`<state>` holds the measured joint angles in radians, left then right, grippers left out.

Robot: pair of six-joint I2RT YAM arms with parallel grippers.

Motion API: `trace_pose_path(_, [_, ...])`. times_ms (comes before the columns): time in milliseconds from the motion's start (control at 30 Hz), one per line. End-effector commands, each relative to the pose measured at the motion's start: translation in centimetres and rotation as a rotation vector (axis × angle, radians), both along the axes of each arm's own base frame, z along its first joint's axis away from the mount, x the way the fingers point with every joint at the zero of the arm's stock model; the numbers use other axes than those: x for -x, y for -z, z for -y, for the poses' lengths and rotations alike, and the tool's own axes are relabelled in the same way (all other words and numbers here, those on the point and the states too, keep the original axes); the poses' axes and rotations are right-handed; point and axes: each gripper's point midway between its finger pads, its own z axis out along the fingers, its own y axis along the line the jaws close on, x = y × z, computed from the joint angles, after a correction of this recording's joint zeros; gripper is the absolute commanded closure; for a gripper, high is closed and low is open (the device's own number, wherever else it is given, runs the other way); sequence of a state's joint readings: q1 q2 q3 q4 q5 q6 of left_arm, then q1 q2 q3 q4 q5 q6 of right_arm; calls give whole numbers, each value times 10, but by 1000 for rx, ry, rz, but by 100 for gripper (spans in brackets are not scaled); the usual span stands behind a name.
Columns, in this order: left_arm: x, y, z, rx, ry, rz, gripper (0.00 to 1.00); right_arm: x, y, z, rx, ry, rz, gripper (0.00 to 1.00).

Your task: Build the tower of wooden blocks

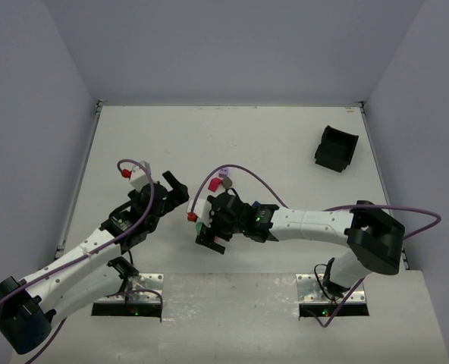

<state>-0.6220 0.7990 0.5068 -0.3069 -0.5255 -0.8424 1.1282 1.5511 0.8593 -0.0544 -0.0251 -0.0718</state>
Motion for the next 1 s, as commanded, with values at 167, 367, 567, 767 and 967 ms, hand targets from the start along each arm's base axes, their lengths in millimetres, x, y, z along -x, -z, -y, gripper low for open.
trace_pose_path(167, [-13,-18,12,-20,59,35,0,-4,-56,-14,-145,-8,70,1])
trace_pose_path(367, [-19,-18,27,-36,121,-5,0,3,-75,-2,-207,-14,96,1])
trace_pose_path(567, [-24,-23,44,-45,198,-16,0,-13,-96,26,-262,120,186,1])
trace_pose_path(767, [-32,-32,54,-52,239,-9,0,-49,-94,78,-353,400,78,1])
trace_pose_path(967, [-29,-27,58,-49,264,-23,0,-65,-85,114,-397,565,77,1])
